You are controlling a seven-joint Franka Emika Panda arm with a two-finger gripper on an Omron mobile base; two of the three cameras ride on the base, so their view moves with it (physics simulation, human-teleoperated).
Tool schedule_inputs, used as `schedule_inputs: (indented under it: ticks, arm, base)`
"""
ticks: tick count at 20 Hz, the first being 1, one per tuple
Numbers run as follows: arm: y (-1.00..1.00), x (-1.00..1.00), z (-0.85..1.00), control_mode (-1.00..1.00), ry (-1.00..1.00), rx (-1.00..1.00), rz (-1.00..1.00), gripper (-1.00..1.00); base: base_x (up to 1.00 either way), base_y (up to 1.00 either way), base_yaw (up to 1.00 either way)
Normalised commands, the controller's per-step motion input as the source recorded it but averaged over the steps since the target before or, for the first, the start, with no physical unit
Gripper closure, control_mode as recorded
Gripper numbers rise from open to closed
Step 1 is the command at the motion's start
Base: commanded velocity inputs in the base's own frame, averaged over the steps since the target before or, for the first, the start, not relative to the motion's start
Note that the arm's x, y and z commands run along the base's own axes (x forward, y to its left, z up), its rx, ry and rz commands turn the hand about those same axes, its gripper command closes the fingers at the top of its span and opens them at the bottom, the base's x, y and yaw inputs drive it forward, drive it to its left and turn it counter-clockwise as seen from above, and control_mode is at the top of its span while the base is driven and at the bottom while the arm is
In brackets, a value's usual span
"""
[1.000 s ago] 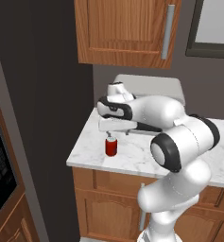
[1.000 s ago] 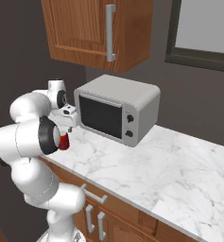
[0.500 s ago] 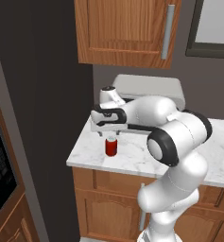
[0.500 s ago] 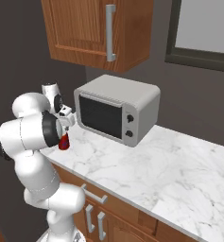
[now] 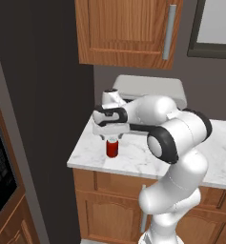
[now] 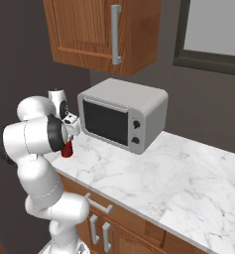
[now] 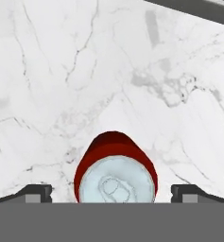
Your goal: Four empty soda cans are scattered around the kitchen. Gather all the cans and cluster them next to the stove for recycling.
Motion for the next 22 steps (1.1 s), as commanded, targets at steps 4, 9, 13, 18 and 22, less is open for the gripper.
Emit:
schedule_inputs:
  ticks: [4, 9, 13, 18, 22]
  arm:
    - [-0.02, 0.0, 0.07, -1.0, 0.1, -0.02, 0.0, -1.0]
    - [0.11, -0.01, -0.19, -1.0, 0.03, 0.0, 0.0, -1.0]
    - [0.05, -0.03, -0.26, -1.0, 0.0, 0.0, -0.01, -1.0]
    - [-0.04, -0.02, -0.14, -1.0, 0.0, 0.0, -0.01, -1.0]
    - [-0.17, -0.13, -0.15, -1.0, 0.03, 0.0, -0.03, -1.0]
  base:
    - [0.0, 0.0, 0.0]
    - [0.0, 0.0, 0.0]
    - [0.0, 0.0, 0.0]
    - [0.0, 0.0, 0.0]
    - [0.0, 0.0, 0.0]
